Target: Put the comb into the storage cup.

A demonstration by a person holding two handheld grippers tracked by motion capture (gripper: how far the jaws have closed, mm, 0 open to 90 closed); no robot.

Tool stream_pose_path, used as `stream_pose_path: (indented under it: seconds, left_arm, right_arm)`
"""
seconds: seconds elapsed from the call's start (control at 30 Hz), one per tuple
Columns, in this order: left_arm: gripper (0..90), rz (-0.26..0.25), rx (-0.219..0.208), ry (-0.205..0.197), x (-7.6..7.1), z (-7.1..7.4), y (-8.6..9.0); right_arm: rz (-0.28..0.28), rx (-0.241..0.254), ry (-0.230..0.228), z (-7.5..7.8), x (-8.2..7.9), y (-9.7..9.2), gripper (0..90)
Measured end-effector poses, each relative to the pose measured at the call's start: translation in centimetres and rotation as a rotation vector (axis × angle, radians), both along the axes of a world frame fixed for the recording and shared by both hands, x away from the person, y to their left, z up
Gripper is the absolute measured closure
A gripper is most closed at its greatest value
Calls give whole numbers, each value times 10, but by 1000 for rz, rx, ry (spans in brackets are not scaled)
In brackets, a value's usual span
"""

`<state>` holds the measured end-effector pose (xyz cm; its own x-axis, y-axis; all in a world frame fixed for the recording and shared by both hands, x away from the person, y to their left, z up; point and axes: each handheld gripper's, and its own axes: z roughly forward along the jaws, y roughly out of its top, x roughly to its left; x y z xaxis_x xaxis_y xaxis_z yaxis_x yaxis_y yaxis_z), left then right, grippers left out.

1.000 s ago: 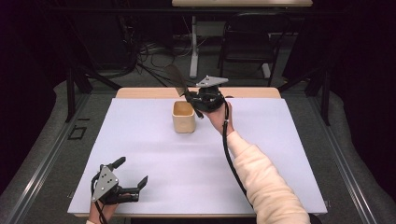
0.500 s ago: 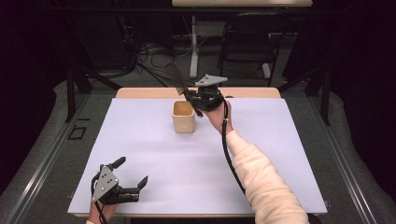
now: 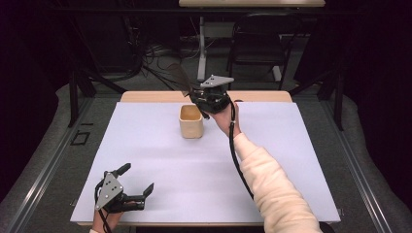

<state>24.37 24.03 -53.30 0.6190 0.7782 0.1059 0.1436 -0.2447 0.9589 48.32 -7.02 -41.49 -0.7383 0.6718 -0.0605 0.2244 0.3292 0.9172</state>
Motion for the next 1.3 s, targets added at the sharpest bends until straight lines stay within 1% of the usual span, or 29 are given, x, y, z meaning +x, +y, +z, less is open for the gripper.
stream_pose_path:
  seconds: [0.13, 0.27, 0.33, 0.53, 0.97, 1.13, 1.3]
  left_arm:
    - [2, -2, 1, -4, 0, 0, 0]
    - [2, -2, 2, -4, 0, 0, 0]
    - [2, -2, 0, -3, 0, 0, 0]
    - [2, -2, -1, -3, 0, 0, 0]
    - [3, -1, -3, -2, 0, 0, 0]
    - [4, 0, -2, -2, 0, 0, 0]
    - [3, 2, -3, -4, 0, 0, 0]
  right_arm:
    - [3, 5, -9, 1, 1, 1, 714]
    - [9, 9, -5, 1, 2, 2, 714]
    - [10, 3, -13, 1, 2, 3, 714]
    - [19, 0, -17, 1, 3, 7, 714]
    - [23, 4, -37, 8, 6, 14, 714]
    - [21, 11, -48, 7, 8, 15, 714]
    - [15, 21, -48, 4, 10, 17, 714]
